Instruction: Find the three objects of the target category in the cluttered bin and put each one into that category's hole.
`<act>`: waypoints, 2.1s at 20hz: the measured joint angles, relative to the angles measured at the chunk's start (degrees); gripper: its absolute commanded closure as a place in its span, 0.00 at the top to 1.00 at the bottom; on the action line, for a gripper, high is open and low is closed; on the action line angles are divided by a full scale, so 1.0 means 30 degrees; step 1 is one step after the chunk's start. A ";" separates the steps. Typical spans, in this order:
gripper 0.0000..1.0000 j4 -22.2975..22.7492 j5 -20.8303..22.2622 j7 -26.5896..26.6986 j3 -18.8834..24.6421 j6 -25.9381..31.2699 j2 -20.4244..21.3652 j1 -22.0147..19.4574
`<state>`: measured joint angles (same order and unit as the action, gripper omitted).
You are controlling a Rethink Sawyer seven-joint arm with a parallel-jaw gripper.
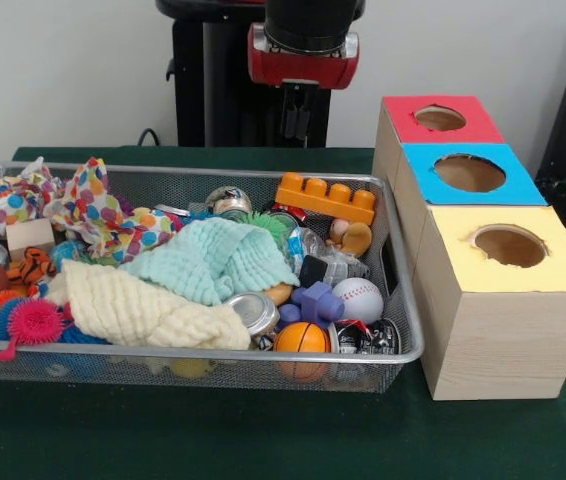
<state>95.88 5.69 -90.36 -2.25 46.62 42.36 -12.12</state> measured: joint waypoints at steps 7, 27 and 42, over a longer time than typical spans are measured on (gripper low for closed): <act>0.00 0.0001 -0.0004 0.0000 0.0367 -0.1802 -0.0906 -0.0662; 0.00 0.1951 -0.0016 0.0000 0.0402 -0.5515 -0.2008 -0.0717; 0.00 0.3637 -0.0027 0.0000 0.0220 -0.7777 -0.2621 0.0210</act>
<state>106.79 5.61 -90.36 -1.59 23.29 34.49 -11.49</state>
